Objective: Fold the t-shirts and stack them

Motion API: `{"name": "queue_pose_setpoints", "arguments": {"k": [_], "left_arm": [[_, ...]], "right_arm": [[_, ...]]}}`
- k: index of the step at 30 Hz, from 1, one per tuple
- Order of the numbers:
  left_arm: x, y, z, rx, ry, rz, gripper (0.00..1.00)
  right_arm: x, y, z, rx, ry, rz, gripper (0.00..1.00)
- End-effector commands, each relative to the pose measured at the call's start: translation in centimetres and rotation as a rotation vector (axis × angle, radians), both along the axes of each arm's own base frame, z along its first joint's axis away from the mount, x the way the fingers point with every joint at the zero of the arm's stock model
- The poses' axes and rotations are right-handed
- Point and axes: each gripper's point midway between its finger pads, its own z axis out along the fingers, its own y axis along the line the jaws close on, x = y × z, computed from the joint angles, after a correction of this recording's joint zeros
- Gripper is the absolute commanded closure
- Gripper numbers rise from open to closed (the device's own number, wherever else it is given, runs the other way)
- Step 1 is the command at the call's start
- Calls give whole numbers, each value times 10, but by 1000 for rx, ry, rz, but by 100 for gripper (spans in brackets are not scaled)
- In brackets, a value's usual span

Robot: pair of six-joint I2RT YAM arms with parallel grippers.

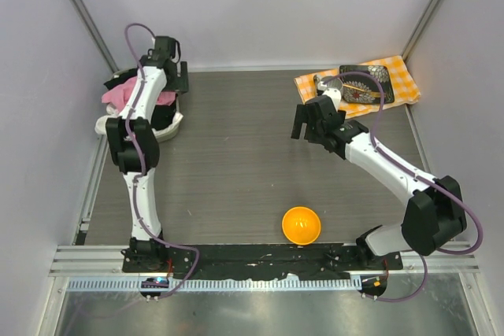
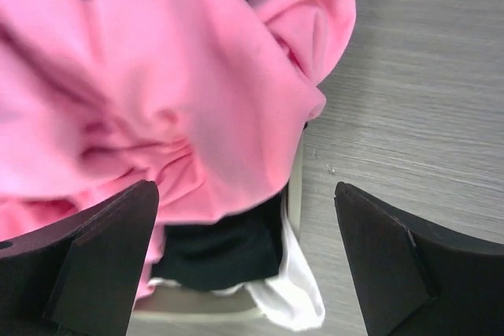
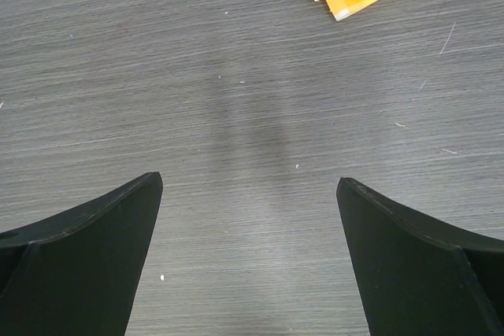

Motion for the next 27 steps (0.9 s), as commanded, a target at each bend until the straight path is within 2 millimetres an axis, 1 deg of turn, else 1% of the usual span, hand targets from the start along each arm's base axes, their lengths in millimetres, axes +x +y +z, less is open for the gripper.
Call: {"name": "queue_pose_setpoints", "arguments": {"k": [1, 3, 4, 5, 6, 9, 10, 11, 12, 13, 14, 16, 17, 19, 20, 22, 23, 24, 25, 26, 27], "left_arm": [[-20, 20, 133, 56, -263, 148, 0], [-27, 27, 136, 85, -265, 180, 0], [-33, 36, 145, 123, -282, 218, 0], [-35, 40, 140, 136, -272, 228, 0], [-36, 46, 141, 145, -279, 249, 0], [-33, 65, 122, 148, -250, 301, 0], [-30, 69, 106, 143, -213, 305, 0], [-30, 78, 101, 149, -201, 328, 0], [-29, 79, 94, 154, -188, 330, 0], [-24, 79, 83, 156, -169, 327, 0], [-26, 95, 78, 161, -156, 353, 0], [-22, 100, 68, 167, -146, 365, 0], [-21, 106, 57, 161, -130, 377, 0], [-19, 110, 48, 146, -125, 394, 0], [-19, 114, 38, 132, -108, 399, 0], [-16, 117, 31, 127, -107, 406, 0], [-15, 120, 25, 128, -100, 408, 3], [-14, 120, 22, 126, -98, 408, 9], [-14, 121, 21, 124, -99, 412, 29], [-14, 121, 20, 120, -99, 415, 44], [-14, 121, 24, 120, -113, 419, 59]], "right_arm": [[0, 5, 23, 46, -76, 9, 0], [-2, 6, 22, 47, -73, 13, 0], [-3, 7, 22, 49, -74, 14, 0], [-5, 7, 22, 49, -74, 17, 0], [-6, 8, 22, 49, -74, 20, 0], [-8, 9, 22, 48, -77, 26, 0], [-9, 9, 23, 49, -79, 26, 0], [-10, 9, 23, 52, -79, 28, 0], [-11, 9, 24, 50, -83, 32, 0], [-11, 10, 23, 48, -81, 34, 0], [-12, 9, 22, 45, -82, 36, 0], [-13, 9, 22, 45, -85, 37, 0], [-14, 9, 19, 44, -80, 40, 0], [-14, 10, 16, 49, -80, 42, 0], [-16, 11, 14, 46, -76, 46, 0], [-16, 11, 12, 40, -71, 49, 0], [-16, 11, 10, 36, -70, 48, 0], [-16, 11, 10, 36, -70, 48, 0], [-17, 12, 9, 34, -68, 50, 0], [-16, 11, 8, 32, -67, 49, 0], [-16, 12, 7, 30, -66, 49, 0]]}}
